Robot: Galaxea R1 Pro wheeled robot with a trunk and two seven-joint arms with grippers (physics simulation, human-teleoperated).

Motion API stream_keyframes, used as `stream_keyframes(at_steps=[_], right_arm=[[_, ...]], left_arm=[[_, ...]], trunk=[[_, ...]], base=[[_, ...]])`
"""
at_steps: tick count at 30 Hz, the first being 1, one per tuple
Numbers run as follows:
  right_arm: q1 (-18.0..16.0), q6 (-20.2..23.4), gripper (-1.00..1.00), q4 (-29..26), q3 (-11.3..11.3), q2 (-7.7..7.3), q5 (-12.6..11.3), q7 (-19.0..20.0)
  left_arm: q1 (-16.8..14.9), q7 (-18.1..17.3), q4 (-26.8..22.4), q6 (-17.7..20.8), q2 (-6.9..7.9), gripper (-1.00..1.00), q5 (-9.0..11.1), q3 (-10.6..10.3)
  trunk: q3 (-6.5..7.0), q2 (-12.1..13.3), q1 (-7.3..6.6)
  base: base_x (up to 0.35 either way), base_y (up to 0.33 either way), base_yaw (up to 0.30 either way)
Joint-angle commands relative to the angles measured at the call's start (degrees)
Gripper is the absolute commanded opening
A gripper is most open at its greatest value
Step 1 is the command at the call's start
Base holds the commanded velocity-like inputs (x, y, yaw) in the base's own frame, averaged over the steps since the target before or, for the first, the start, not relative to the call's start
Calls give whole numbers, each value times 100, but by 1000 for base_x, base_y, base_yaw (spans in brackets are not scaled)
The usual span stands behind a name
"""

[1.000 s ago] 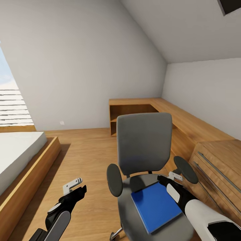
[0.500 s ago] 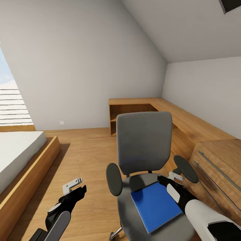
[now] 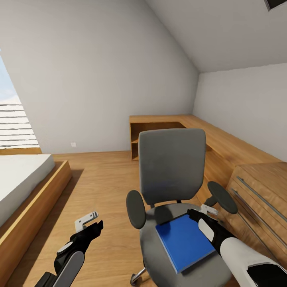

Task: In the bedroom, organize the workspace by keeping the computer under the desk, ensuring the monitor is on the desk, placing the keyboard on the desk next to the monitor, placing the mouse on the desk next to the keyboard, moving the folder from the swivel chair onto the desk next to the mouse, stacking the notebook on top of the folder with the pen on top of the notebook, and positioning the swivel chair next to the desk.

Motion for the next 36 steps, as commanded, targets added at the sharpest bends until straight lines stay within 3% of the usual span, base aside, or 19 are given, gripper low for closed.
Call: stream_keyframes(at_steps=[1, 19, 36], right_arm=[[3, 35, 100, -9, 36, -5, -78, -40], [3, 35, 100, -9, 40, -3, -78, -40], [3, 35, 100, -9, 40, 1, -62, -40]], left_arm=[[-6, 46, -7, 12, 5, 100, 32, -11], [-6, 43, 1, 14, 14, 100, 33, -11], [-6, 42, 1, 12, 14, 100, 32, -11]], trunk=[[-7, -2, 0], [-7, -2, 0], [-7, -2, 0]], base=[[0, 0, 0], [-2, 0, 0], [-159, -31, 0]])
